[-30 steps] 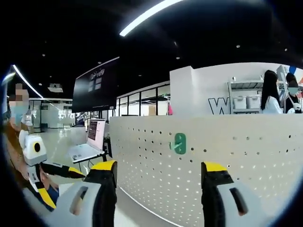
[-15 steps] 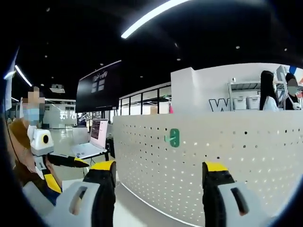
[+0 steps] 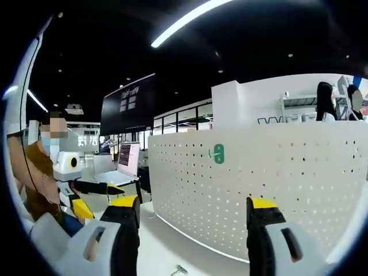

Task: Insert the hook assembly into the mounting plate slot until the hook locks in place.

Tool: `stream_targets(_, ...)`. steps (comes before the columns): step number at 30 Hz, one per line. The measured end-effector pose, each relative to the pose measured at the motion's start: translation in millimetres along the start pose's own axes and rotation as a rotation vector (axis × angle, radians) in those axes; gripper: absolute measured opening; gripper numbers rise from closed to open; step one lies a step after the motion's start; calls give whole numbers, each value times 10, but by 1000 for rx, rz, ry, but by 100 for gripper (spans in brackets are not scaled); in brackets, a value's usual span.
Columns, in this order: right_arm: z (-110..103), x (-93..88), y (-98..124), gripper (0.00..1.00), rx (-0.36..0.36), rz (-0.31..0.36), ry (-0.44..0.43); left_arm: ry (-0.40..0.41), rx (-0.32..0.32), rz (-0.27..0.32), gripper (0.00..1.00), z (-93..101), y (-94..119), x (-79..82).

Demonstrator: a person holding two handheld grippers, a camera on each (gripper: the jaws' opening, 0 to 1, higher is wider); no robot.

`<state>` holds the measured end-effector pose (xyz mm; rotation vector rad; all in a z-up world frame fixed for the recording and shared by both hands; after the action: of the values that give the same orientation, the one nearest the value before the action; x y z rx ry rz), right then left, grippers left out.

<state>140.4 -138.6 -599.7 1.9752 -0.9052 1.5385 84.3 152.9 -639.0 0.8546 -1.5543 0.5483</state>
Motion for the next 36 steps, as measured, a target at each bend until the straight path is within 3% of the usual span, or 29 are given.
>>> stream_targets(23, 87, -235, 475, 76, -34, -16, -18, -3, -30, -4, 98, 87, -45, -123)
stream_targets(36, 148, -433, 779, 76, -94, -59, -40, 9, -37, -14, 97, 132, -9, -189)
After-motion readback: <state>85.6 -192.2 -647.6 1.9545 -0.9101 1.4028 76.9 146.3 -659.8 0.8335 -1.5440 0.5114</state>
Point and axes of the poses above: the point that each gripper's makers call its tool centre point, and the gripper's own axes: y roughly backward along the fingers, z roughly to its right, x roughly out of its top, the point moved 10 cm from there along y, roughly backward along the fingers, and after that the axes turned 14 degrees about -y, right-handed, at the moved point
